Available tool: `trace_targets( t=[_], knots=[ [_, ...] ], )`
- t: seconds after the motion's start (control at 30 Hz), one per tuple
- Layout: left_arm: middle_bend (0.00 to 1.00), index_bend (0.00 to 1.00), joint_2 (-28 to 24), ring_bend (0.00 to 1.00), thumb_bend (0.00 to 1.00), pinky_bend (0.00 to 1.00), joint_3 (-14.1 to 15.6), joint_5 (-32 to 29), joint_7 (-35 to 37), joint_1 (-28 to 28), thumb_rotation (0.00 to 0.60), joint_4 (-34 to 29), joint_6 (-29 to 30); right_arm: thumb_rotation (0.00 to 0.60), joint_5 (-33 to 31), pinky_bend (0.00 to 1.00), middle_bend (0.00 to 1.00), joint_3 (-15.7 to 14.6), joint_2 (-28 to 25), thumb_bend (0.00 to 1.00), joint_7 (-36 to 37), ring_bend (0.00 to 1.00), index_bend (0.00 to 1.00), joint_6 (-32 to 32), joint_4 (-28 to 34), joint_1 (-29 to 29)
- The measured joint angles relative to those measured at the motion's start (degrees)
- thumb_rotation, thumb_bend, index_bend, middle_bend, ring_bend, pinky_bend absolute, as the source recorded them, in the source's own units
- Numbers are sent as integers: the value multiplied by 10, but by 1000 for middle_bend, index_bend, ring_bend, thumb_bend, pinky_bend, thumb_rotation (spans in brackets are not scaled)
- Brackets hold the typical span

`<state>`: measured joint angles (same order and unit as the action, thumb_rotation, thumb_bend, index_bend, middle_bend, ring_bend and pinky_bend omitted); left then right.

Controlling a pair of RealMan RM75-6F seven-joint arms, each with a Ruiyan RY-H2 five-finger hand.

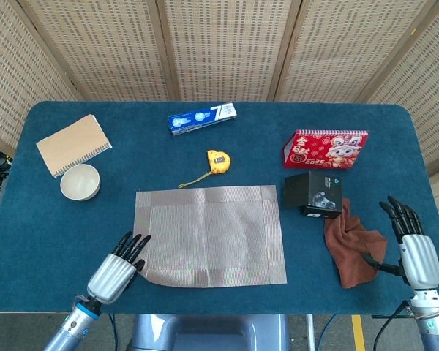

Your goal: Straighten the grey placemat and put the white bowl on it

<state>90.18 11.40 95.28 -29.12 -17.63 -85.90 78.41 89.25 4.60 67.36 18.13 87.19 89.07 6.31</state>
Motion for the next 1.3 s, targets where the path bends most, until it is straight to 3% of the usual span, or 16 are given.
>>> trace_targets(
  t=[0.1, 0.2, 0.47, 0.63, 0.97, 1.3],
  knots=[
    [0, 201, -10, 0, 328, 0, 0, 1, 9, 3, 600, 0, 0, 600, -2, 0, 0, 0, 1, 111, -2, 0, 104, -2, 1, 0],
    [0, 137, -21, 0, 292, 0, 0, 1, 15, 7, 600, -2, 1, 600, -2, 0, 0, -1, 1, 111, -4, 0, 104, -3, 0, 0],
    [0, 141, -53, 0, 281, 0, -5, 7, 46, 23, 600, -11, 24, 600, 1, 0, 0, -2, 3, 111, -7, 0, 104, -2, 0, 0],
    [0, 143, -69, 0, 282, 0, -25, -1, 65, 32, 600, -11, 42, 600, 6, 0, 0, -6, 4, 111, -10, 0, 104, -2, 0, 0],
    [0, 227, -106, 0, 283, 0, -115, -104, 119, 26, 600, 35, 30, 600, 8, 0, 0, -10, 4, 111, -12, 0, 104, -4, 2, -1],
    [0, 262, -90, 0, 294, 0, -179, -211, 147, -8, 600, 163, -67, 600, 5, 0, 0, -13, 7, 110, -24, 0, 104, -14, 0, 1]
  ],
)
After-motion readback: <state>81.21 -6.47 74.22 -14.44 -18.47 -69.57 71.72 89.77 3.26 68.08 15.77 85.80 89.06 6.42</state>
